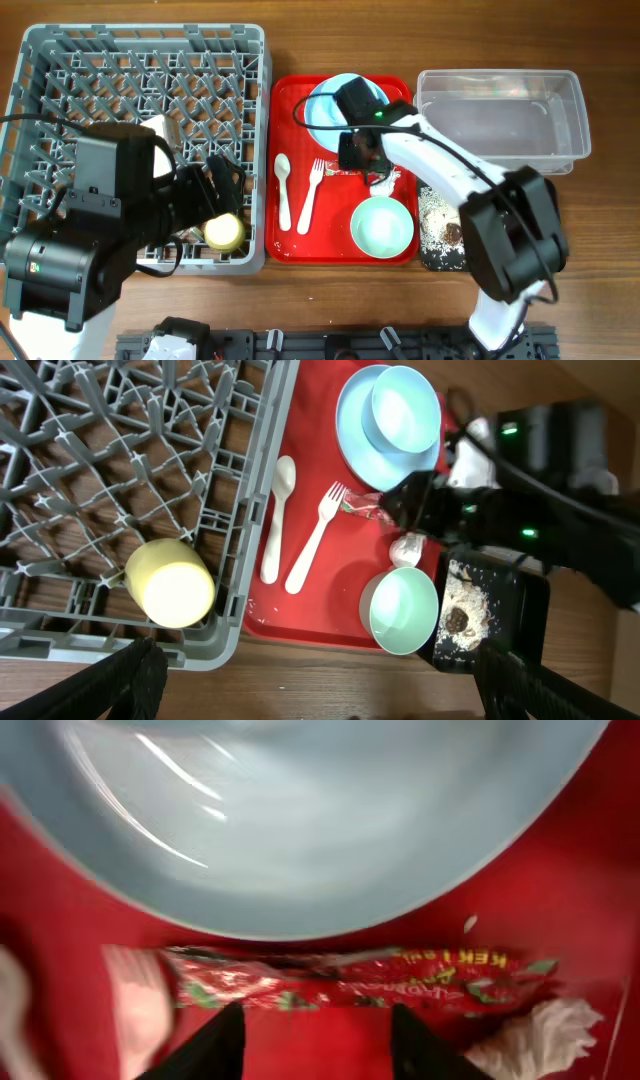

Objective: Sort waste into correct bins and load items into the dishwasher rack
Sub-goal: 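Grasp the red wrapper with the right gripper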

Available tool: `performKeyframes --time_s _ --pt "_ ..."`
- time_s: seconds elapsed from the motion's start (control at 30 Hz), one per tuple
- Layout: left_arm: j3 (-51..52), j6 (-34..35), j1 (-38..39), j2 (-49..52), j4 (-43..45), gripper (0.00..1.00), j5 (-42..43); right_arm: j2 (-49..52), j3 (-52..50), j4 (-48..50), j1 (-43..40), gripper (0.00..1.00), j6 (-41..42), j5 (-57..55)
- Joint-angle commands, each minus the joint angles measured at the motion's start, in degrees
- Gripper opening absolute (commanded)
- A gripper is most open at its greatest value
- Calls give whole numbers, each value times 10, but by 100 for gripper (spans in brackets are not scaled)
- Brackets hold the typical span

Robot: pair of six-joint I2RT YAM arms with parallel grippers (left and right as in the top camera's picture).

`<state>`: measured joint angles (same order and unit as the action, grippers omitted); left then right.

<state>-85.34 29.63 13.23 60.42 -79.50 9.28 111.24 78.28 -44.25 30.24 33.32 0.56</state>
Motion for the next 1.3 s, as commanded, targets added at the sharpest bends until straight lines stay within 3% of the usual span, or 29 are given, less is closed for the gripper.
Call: performKeyframes --time_s 0.0,0.07,0.17,0.27,0.47,0.6,0.7,0.77,0.83,0.93,1.03,1.13,1.27 --pt "-2 -9 1 -2 2 100 -1 -16 0 16 2 57 -33 -8" --pt "-2 -9 1 -2 2 100 -1 -7 0 31 2 63 3 -6" --pt "-2 -9 1 -2 2 100 -1 11 0 26 5 64 78 -6" --pt "-2 -9 1 -2 2 100 -1 30 -4 24 14 63 89 -6" --pt "-2 -9 1 -2 2 100 -1 41 -40 31 19 60 121 -30" --pt "-2 -9 1 -2 2 100 -1 41 -57 28 18 61 231 -34" --pt "-2 -9 1 -2 2 100 -1 41 -56 -8 18 56 251 -9" --pt "-2 -9 1 -2 2 100 -1 40 -53 -69 16 56 231 -102" --pt "-2 -9 1 -2 2 100 -1 37 -37 -76 15 55 132 -148" --pt "-2 -9 1 -2 2 100 -1 13 -27 -37 18 56 57 -86" --pt "-2 -9 1 -2 2 100 -1 -13 -27 38 18 57 42 15" --pt "-2 -9 1 -2 2 100 -1 -27 -27 54 18 57 39 31" --pt "-2 -9 1 -2 2 100 -1 -46 -27 41 18 56 -141 -38"
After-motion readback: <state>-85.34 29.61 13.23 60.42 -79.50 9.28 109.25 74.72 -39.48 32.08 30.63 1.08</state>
